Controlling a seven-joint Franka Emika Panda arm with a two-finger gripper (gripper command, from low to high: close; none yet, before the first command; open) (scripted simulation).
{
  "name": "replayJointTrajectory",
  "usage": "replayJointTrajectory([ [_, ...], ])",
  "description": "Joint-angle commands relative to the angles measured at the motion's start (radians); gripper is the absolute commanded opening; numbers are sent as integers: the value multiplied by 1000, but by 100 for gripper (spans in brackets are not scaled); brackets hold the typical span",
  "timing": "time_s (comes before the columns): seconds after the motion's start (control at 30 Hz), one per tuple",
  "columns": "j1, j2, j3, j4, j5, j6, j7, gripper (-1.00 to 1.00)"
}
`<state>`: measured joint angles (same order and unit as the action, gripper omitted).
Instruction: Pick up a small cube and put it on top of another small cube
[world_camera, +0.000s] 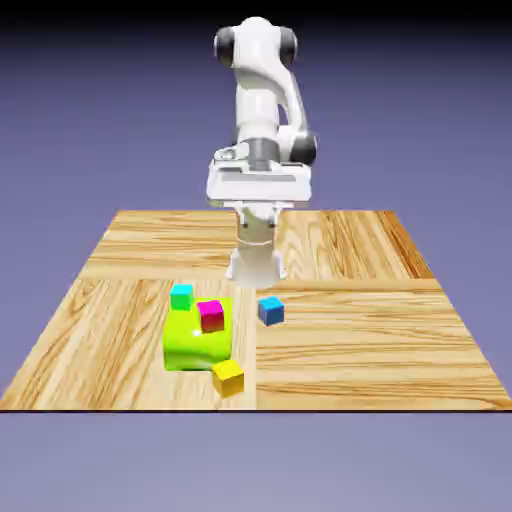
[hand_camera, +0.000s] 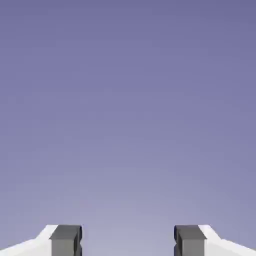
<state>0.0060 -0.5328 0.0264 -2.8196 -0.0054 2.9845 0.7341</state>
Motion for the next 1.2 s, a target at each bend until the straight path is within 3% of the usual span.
replayJointTrajectory([
  [0.0,-5,31,22,-8,-4,-44,-6,0],
  [0.43,-68,423,300,-110,-61,-597,-78,0],
  [0.73,-2,693,143,-125,-295,-332,84,0],
  [0.77,-2,693,143,-125,-295,-332,84,-100],
  [1.03,-64,439,291,-110,-75,-581,-69,-100],
  [1.17,-30,463,236,-37,-76,-622,-124,-100],
])
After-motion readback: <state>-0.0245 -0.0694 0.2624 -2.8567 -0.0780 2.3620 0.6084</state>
